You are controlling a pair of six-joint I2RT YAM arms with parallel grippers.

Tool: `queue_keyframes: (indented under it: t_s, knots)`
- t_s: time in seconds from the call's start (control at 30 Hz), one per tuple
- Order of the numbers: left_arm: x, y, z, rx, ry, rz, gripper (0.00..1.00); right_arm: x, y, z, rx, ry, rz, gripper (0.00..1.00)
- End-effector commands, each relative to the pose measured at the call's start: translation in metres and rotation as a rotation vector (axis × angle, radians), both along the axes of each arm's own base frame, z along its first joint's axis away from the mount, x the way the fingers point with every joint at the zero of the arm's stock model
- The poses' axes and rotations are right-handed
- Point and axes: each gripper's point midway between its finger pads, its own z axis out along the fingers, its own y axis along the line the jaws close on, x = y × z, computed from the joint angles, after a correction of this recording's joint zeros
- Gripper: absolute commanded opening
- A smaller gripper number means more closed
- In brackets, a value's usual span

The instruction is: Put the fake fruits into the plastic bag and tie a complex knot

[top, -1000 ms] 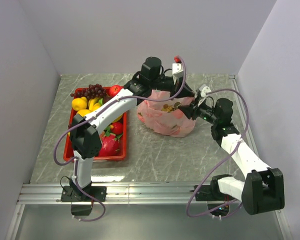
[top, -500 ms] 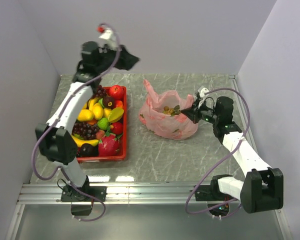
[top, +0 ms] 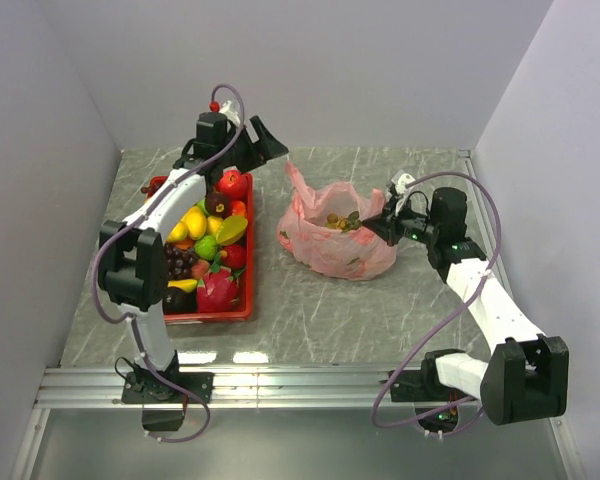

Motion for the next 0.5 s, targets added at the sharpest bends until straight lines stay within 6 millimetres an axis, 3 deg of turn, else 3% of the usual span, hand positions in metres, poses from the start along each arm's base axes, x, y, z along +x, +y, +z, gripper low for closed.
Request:
queue_keyframes:
  t_s: [0.0,0.13,0.3,0.4,0.47]
  knots:
    - [-0.002,-0.023,0.017,-0.13,0.015,-0.039,0.92,0.005,0.003,0.022,-0.003,-0.064,0.028,0.0]
    - [-0.007,-0.049,0.002,-0.148,0.055,-0.094,0.92,0.007,0.004,0.022,-0.003,-0.061,0.03,0.0]
    - [-0.017,-0.06,-0.018,-0.16,0.131,-0.116,0.87,0.008,0.005,0.023,-0.01,-0.07,0.031,0.0]
    - [-0.03,-0.063,-0.024,-0.164,0.16,-0.148,0.81,0.007,0.004,0.021,-0.013,-0.067,0.025,0.0]
    - [-0.037,-0.064,-0.024,-0.18,0.165,-0.165,0.7,0.006,0.003,0.017,-0.008,-0.052,0.021,0.0]
